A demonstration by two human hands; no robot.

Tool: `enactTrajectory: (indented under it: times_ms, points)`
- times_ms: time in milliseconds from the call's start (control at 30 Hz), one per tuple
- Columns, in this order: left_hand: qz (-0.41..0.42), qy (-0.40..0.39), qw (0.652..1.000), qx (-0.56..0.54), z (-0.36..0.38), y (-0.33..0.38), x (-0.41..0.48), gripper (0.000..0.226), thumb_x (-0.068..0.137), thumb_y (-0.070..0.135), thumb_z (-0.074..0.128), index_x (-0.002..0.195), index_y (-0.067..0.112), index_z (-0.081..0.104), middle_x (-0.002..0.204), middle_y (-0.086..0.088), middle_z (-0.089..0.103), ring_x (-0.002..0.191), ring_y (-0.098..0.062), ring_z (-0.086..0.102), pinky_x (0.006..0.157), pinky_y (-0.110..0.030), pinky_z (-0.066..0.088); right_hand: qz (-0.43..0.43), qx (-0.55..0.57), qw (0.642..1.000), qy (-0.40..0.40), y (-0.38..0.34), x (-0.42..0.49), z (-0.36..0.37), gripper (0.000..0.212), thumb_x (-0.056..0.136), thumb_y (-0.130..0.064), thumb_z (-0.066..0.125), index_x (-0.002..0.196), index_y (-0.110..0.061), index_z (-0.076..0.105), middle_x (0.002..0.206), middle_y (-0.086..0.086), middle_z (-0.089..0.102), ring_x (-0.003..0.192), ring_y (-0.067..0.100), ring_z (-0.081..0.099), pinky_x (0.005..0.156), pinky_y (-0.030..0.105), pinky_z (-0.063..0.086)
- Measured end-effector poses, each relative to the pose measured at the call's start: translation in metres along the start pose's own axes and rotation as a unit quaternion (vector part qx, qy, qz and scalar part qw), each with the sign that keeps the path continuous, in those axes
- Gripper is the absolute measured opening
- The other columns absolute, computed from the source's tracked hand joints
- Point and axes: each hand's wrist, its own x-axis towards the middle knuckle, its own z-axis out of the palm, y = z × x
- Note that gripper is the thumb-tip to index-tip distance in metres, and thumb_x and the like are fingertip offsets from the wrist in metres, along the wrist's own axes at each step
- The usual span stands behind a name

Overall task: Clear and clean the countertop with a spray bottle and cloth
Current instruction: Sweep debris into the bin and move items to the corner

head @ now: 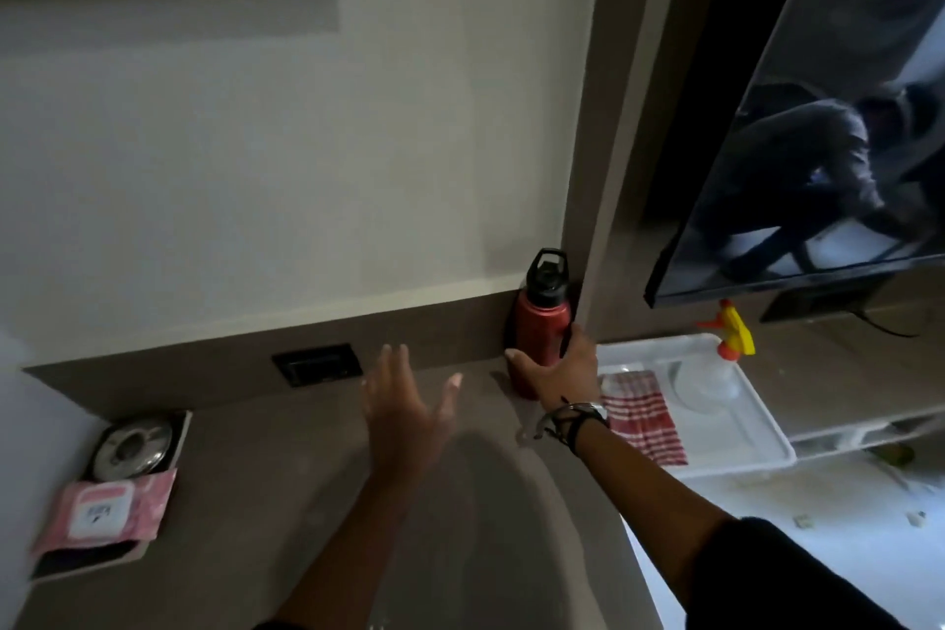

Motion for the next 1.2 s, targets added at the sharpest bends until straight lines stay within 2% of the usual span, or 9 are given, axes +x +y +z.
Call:
enactTrajectory:
  times_ms: [133,300,467,600,767,967,1067,1133,1200]
  points:
    - [-0.008,-0.027,0.999,0.035,0.006,0.002,0.001,0.084,0.085,0.055,0.063,0.149,0.008,0.033,0.158,-0.018,0.029,0.147,-0.031,0.025,0.121,-0.051,0.017,0.032,0.102,0.994,-0.002,-0.004,0.023,0.020,0.086,0.049,-0.058,0.084,0.119,-0.029,0.044,0.116,0.000,0.061,0.104,0.023,0.061,0.092,0.047,0.054]
    - [-0.031,-0.018,0.998,0.060,-0.014,-0.024,-0.004,0.085,0.087,0.061,0.053,0.151,0.012,0.026,0.161,-0.013,0.021,0.150,-0.025,0.016,0.123,-0.047,0.009,0.036,0.081,0.996,0.030,-0.011,0.024,0.033,0.074,0.053,-0.044,0.085,0.114,-0.026,0.047,0.097,-0.005,0.058,0.090,0.024,0.063,0.085,0.041,0.053]
    - [-0.056,0.018,0.993,0.106,-0.056,-0.075,-0.015,0.079,0.084,0.052,0.062,0.144,0.005,0.040,0.152,-0.020,0.039,0.141,-0.035,0.036,0.117,-0.055,0.025,-0.013,0.091,0.996,-0.003,-0.026,-0.020,0.048,0.064,0.049,-0.054,0.079,0.098,-0.042,0.039,0.085,-0.010,0.058,0.069,0.011,0.059,0.068,0.030,0.048]
    - [-0.081,0.035,0.985,0.145,-0.095,-0.133,-0.015,0.077,0.077,0.044,0.075,0.134,-0.003,0.051,0.140,-0.028,0.051,0.130,-0.043,0.048,0.107,-0.059,0.038,-0.072,0.090,0.991,-0.072,-0.056,-0.072,0.091,0.062,0.050,-0.053,0.080,0.095,-0.036,0.042,0.082,-0.007,0.059,0.066,0.005,0.057,0.053,0.020,0.041]
    - [-0.141,0.078,0.971,0.174,-0.145,-0.205,-0.006,0.082,0.080,0.066,0.059,0.134,0.005,0.051,0.138,-0.021,0.053,0.129,-0.037,0.049,0.106,-0.051,0.040,-0.116,0.107,0.971,-0.180,-0.109,-0.141,0.177,0.071,0.049,-0.055,0.081,0.107,-0.031,0.048,0.093,-0.008,0.062,0.078,0.006,0.061,0.066,0.024,0.050]
    - [-0.152,0.104,0.967,0.174,-0.174,-0.283,0.000,0.081,0.083,0.068,0.049,0.134,0.004,0.052,0.137,-0.025,0.053,0.131,-0.039,0.048,0.108,-0.050,0.039,-0.080,0.163,0.961,-0.208,-0.167,-0.183,0.279,0.069,0.054,-0.040,0.087,0.110,-0.030,0.048,0.096,-0.008,0.063,0.083,0.011,0.063,0.078,0.038,0.057]
    - [-0.159,0.091,0.968,0.175,-0.179,-0.306,0.004,0.080,0.084,0.066,0.050,0.137,0.006,0.048,0.143,-0.025,0.048,0.135,-0.039,0.043,0.111,-0.050,0.034,-0.094,0.147,0.960,-0.220,-0.181,-0.192,0.313,0.072,0.054,-0.043,0.086,0.114,-0.028,0.047,0.101,-0.004,0.063,0.087,0.015,0.063,0.076,0.031,0.053]
    - [-0.150,0.079,0.970,0.171,-0.177,-0.315,0.005,0.078,0.084,0.062,0.056,0.137,0.005,0.048,0.143,-0.025,0.048,0.136,-0.039,0.042,0.111,-0.050,0.035,-0.112,0.128,0.958,-0.229,-0.188,-0.194,0.328,0.071,0.055,-0.043,0.086,0.112,-0.026,0.047,0.099,-0.006,0.060,0.085,0.013,0.060,0.072,0.020,0.049]
    - [-0.149,0.064,0.974,0.160,-0.173,-0.320,0.006,0.078,0.085,0.062,0.055,0.138,0.005,0.046,0.143,-0.025,0.048,0.137,-0.038,0.041,0.112,-0.051,0.035,-0.129,0.112,0.956,-0.240,-0.193,-0.194,0.337,0.069,0.056,-0.042,0.087,0.110,-0.027,0.045,0.095,-0.011,0.056,0.082,0.009,0.057,0.065,0.008,0.038]
